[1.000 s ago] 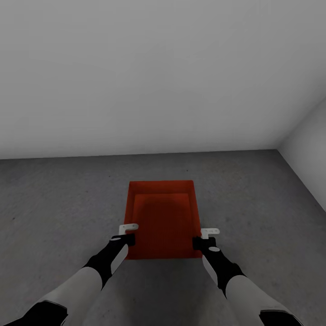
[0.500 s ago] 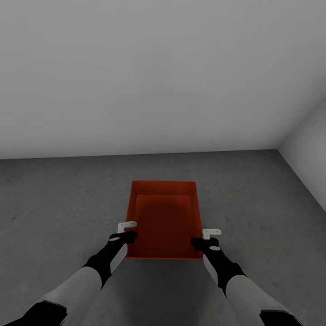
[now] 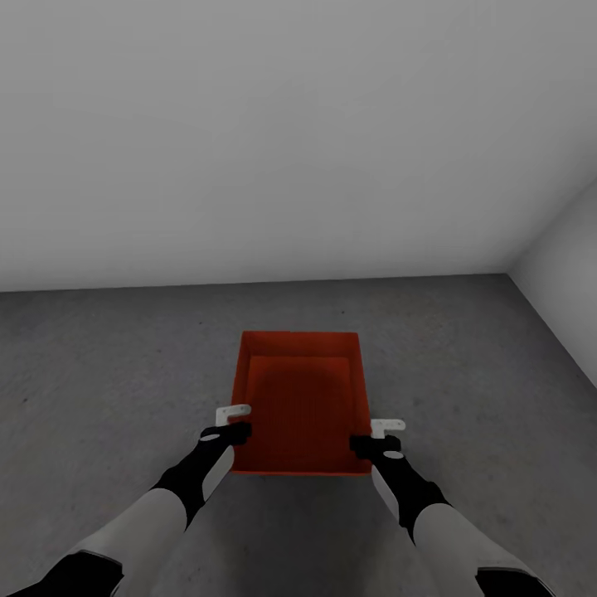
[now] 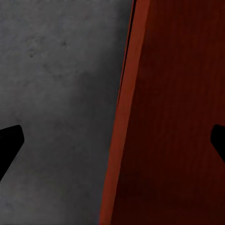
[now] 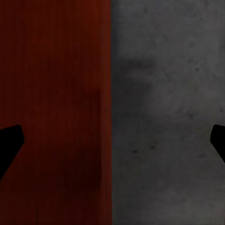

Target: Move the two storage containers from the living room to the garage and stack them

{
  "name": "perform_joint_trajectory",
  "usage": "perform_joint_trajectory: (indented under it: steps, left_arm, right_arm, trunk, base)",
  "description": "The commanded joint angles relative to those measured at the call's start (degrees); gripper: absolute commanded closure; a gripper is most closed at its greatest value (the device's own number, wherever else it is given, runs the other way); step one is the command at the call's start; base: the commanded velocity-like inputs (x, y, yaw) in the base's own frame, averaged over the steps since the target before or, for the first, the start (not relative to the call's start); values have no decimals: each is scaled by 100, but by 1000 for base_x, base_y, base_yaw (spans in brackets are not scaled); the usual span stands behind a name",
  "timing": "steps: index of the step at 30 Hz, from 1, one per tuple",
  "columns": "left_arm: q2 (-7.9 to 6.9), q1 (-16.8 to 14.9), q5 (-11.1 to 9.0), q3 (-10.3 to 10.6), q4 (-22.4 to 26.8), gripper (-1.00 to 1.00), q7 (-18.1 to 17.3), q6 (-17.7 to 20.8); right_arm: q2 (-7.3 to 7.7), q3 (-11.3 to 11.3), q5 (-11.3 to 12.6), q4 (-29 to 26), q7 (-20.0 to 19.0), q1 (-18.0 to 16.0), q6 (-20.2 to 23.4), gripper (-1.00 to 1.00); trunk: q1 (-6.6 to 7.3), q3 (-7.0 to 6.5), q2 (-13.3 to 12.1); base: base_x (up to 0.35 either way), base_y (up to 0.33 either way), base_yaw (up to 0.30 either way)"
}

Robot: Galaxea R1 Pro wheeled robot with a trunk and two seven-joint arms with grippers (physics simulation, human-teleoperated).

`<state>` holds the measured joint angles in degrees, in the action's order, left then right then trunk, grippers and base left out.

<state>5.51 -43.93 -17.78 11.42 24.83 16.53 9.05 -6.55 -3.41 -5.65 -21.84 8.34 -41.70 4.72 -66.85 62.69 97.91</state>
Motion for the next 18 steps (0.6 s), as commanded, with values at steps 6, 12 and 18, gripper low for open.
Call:
perform_joint_trajectory:
  steps: [6, 12, 18]
  left_arm:
    - [-3, -1, -48, 45, 8, -100, 51, 34]
    - [-5, -1, -46, 41, 6, -100, 52, 36]
    - [-6, -1, -48, 37, 12, -100, 52, 36]
  right_arm:
    - [-4, -45, -50, 48, 1, 4, 38, -100]
    - [-4, -46, -50, 48, 1, 4, 33, -100]
    - [-8, -46, -50, -102, -4, 4, 45, -100]
  trunk:
    - [109, -86, -199]
    - [241, -193, -440]
    - [373, -301, -681]
  base:
    - [0, 0, 0]
    - [0, 0, 0]
    - [0, 0, 0]
